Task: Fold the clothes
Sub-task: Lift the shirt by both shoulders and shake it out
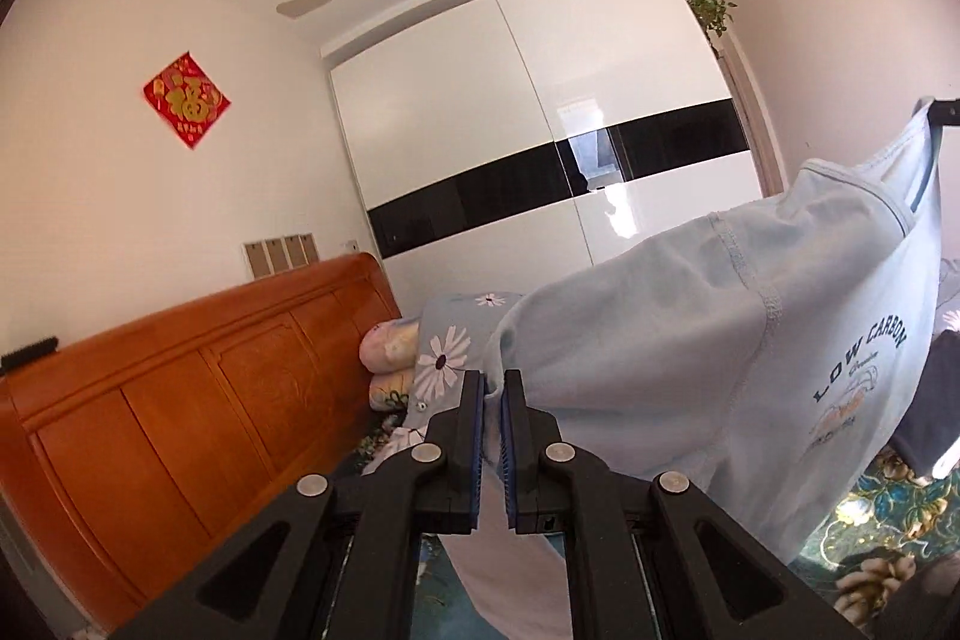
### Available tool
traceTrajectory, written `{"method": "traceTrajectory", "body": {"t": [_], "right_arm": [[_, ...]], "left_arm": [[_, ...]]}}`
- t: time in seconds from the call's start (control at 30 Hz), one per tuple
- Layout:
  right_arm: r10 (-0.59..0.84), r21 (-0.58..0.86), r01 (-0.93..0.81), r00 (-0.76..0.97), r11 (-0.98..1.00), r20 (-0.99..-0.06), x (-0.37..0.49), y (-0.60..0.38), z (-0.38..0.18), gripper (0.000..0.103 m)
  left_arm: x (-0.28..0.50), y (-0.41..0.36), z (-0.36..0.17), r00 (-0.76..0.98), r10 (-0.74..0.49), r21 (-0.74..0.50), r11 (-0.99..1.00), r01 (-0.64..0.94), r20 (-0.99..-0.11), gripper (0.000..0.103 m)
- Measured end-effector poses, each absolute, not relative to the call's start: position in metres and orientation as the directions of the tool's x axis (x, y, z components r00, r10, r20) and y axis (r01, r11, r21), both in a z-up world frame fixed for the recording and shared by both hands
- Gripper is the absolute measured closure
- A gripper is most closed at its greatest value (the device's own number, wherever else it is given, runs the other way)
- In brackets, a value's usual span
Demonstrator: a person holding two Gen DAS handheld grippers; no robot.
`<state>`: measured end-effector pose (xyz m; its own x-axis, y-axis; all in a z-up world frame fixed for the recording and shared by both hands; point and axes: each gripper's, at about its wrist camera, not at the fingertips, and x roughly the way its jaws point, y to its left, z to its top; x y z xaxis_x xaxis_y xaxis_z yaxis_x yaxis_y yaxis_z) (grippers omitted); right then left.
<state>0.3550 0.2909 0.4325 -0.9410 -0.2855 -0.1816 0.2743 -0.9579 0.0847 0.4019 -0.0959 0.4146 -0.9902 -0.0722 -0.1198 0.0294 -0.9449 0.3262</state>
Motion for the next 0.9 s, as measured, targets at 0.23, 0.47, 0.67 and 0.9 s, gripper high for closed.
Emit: {"method": "traceTrajectory", "body": {"t": [0.23,0.47,0.67,0.9], "right_arm": [[-0.349,0.048,0.346,-0.931,-0.937,-0.104,0.405,0.293,0.468,0.099],[-0.4,0.107,0.387,-0.9,-0.916,-0.175,0.35,0.284,0.468,0.099],[-0.374,0.207,0.312,-0.797,-0.927,-0.474,0.245,0.266,0.353,0.099],[-0.325,0.24,0.22,-0.593,-0.946,-0.737,0.172,0.247,0.193,0.099]], "left_arm": [[0.435,-0.116,0.443,-0.995,-0.041,0.357,-0.934,0.005,-0.093,0.097],[0.374,-0.121,0.391,-0.965,-0.08,0.361,-0.932,-0.016,-0.25,0.097],[0.285,-0.129,0.275,-0.847,-0.123,0.326,-0.943,-0.063,-0.518,0.097],[0.211,-0.143,0.139,-0.66,-0.17,0.24,-0.971,-0.015,-0.732,0.097]]}}
